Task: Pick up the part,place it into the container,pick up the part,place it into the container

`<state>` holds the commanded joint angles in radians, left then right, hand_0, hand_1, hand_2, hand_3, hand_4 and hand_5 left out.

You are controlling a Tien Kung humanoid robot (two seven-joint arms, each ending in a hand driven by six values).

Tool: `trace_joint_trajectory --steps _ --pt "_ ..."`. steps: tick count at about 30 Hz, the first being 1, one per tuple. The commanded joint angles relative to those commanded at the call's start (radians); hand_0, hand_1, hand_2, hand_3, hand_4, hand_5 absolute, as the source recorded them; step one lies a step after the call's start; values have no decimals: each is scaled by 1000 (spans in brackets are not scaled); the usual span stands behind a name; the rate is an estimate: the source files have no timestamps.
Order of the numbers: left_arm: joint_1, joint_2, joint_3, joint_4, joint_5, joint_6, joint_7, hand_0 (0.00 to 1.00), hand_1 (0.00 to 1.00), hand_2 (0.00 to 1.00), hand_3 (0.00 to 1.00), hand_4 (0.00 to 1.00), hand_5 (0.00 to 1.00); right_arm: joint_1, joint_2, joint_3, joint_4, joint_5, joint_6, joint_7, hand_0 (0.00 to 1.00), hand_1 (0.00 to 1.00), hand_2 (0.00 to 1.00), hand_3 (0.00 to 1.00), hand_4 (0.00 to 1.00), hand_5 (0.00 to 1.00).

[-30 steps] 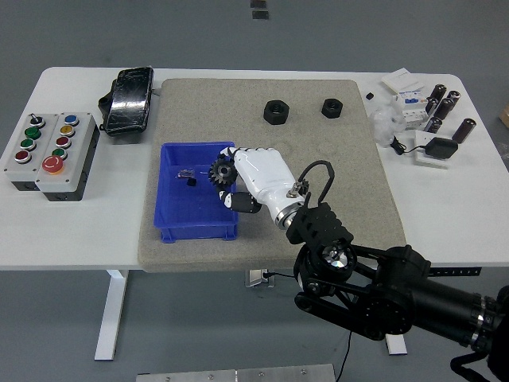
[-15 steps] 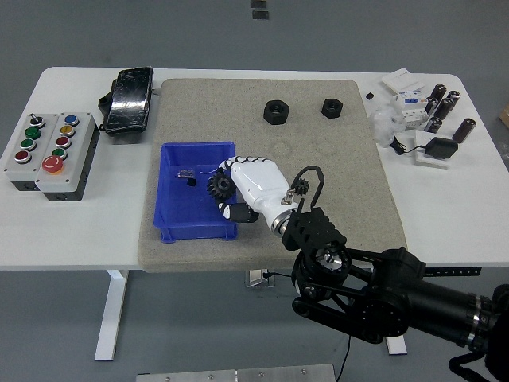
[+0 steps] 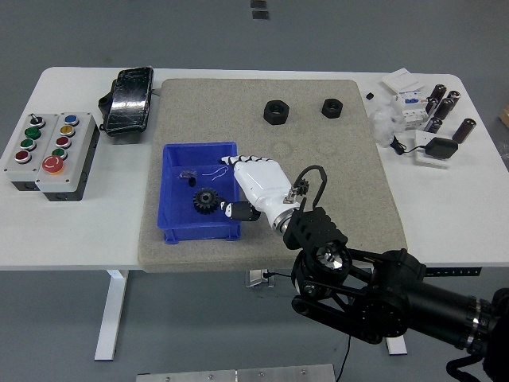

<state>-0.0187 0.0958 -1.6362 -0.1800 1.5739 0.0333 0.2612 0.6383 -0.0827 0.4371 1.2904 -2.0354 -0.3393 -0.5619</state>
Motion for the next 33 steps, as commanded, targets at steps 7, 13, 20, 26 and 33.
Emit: trace_joint_trajectory --steps 7,13,20,26,33 --pt "3 -4 2 0 0 -1 1 664 629 550 603 692 360 -47 -55 149 -62 9 -33 -4 715 803 832 820 698 331" --pt "0 0 0 0 2 1 0 664 629 550 603 693 362 -68 -91 186 -131 72 -7 -6 698 788 822 806 717 312" --pt "-6 4 -4 0 15 0 -2 663 628 550 603 697 367 -93 -90 161 -179 121 33 12 680 763 807 795 725 304" --pt "-8 6 -7 0 24 -1 -2 663 628 549 604 700 369 -88 -87 152 -188 127 31 17 671 752 793 776 730 311" --pt "-9 3 -6 0 25 -1 -2 662 628 549 604 702 372 -79 -79 135 -214 132 14 23 650 709 718 726 729 313"
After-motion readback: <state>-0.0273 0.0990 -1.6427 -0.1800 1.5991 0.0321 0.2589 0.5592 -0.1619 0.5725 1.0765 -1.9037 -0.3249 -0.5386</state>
